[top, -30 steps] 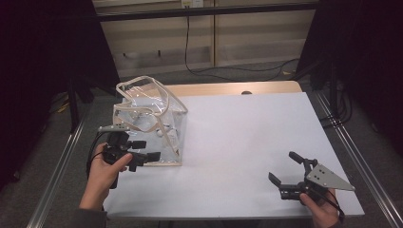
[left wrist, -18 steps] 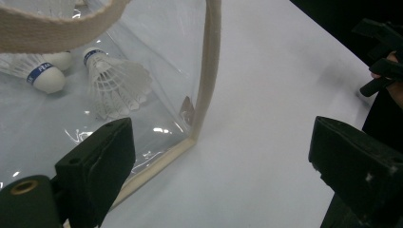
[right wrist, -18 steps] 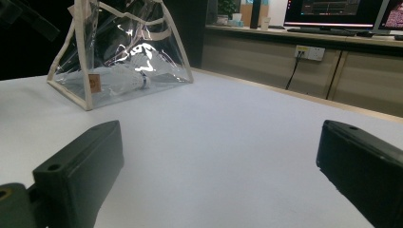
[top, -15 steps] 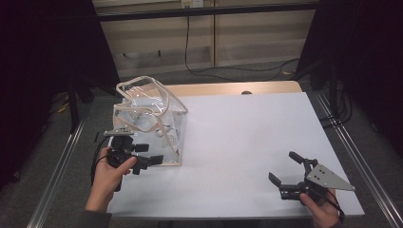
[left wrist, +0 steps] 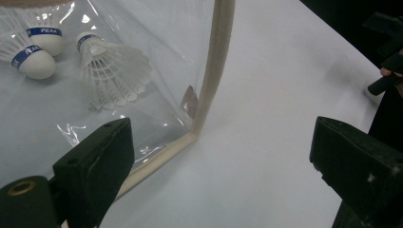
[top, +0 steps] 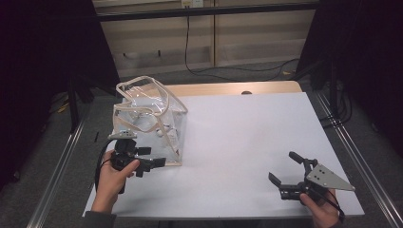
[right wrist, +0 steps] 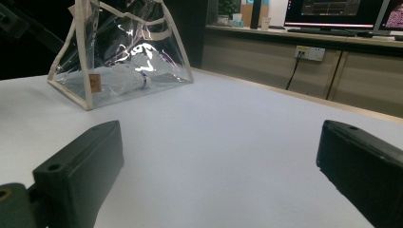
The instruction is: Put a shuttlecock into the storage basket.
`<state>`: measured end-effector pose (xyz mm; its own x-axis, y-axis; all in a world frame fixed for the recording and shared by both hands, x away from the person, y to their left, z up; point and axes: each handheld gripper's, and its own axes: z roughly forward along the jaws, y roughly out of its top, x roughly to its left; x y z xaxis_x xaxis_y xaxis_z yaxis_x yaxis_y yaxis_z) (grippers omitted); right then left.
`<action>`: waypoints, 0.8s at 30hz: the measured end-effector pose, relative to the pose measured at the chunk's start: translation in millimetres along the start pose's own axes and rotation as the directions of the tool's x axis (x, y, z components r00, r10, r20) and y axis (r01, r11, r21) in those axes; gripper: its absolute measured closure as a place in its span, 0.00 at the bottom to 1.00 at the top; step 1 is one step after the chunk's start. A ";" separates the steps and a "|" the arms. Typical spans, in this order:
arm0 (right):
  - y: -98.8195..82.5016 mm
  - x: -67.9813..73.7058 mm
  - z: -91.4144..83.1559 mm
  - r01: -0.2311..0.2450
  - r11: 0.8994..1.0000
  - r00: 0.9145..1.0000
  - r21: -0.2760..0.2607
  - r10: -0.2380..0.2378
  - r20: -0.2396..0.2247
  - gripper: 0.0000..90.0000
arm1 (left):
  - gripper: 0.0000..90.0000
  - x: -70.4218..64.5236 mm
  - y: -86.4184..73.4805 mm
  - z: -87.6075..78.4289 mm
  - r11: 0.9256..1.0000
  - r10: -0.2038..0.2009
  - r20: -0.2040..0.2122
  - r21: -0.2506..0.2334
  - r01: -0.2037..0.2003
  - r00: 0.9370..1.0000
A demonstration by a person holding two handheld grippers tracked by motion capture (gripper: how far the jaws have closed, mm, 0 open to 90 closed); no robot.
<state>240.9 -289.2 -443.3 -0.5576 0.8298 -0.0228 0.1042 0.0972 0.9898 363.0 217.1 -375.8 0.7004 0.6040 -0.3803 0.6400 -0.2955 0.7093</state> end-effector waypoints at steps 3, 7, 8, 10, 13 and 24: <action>0.0 0.1 0.0 0.000 1.000 1.000 0.000 0.000 0.000 0.02 | 0.08 -0.1 -1.4 1.7 1.000 0.002 0.001 0.005 -0.002 1.000; 0.0 0.0 -0.1 0.000 1.000 1.000 0.000 0.000 0.000 0.02 | 0.08 -0.3 -3.1 4.2 1.000 0.000 0.006 0.000 0.000 1.000; 0.0 0.1 -0.1 0.000 1.000 1.000 0.000 0.000 0.000 0.02 | 0.08 -0.3 -3.6 4.8 1.000 -0.001 0.006 0.000 0.001 1.000; 0.0 0.1 -0.1 0.001 1.000 1.000 0.000 -0.001 0.000 0.02 | 0.08 0.3 -4.7 5.8 1.000 0.000 0.007 -0.003 0.000 1.000; 0.0 -0.1 0.0 0.001 1.000 1.000 -0.001 -0.001 0.000 0.02 | 0.08 0.0 -5.8 7.2 1.000 0.004 0.000 0.005 -0.004 1.000; 0.2 -0.1 -0.2 -0.001 1.000 1.000 -0.004 0.001 -0.001 0.02 | 0.08 1.8 -12.2 11.7 1.000 -0.004 -0.004 -0.007 0.004 1.000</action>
<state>240.8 -289.4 -443.0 -0.5588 0.8291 -0.0214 0.1015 0.0940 0.9904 360.1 213.1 -392.0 0.6962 0.6086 -0.3808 0.6408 -0.2876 0.7118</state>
